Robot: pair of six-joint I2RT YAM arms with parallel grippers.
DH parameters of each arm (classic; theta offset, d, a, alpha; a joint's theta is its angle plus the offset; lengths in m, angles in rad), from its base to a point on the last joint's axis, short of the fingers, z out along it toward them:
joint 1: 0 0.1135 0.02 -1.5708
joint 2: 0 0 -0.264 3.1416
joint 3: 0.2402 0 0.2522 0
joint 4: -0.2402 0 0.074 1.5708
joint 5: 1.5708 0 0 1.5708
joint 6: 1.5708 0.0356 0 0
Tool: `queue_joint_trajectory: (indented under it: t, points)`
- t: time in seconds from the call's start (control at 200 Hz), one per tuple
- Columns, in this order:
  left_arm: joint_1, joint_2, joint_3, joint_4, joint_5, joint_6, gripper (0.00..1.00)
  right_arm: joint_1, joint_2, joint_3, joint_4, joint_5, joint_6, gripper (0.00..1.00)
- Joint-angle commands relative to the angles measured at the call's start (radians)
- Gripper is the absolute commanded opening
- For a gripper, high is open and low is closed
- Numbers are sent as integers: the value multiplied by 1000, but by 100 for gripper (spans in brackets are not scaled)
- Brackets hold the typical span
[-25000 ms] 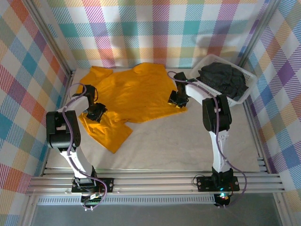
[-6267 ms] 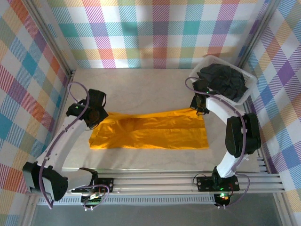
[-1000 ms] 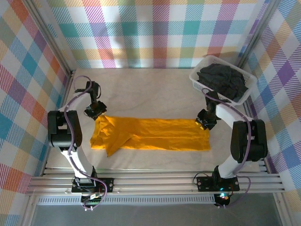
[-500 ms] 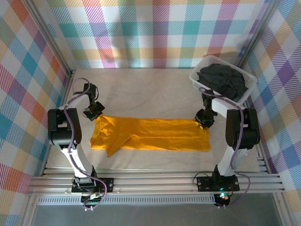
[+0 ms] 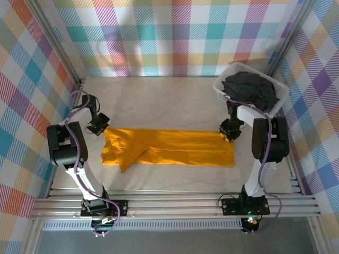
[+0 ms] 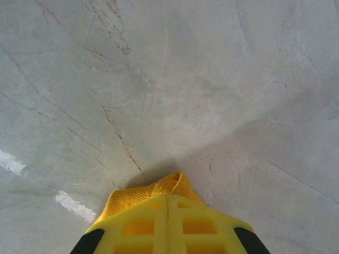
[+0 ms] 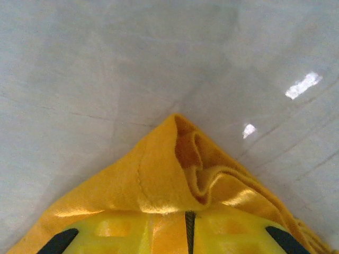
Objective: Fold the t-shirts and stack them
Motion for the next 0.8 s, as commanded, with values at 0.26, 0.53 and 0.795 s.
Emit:
queue_joint_trajectory:
  t: [0.26, 0.53, 0.795]
  points:
    - [-149, -343, -85, -176, -175, -24, 50, 62, -220, 73, -25, -16, -195, 54]
    - [-409, -379, -309, 50, 73, 47, 52, 197, -365, -17, 76, -206, -239, 63]
    - [-414, -259, -329, 146, 223, 220, 53, 238, -415, -37, 91, -230, -229, 64]
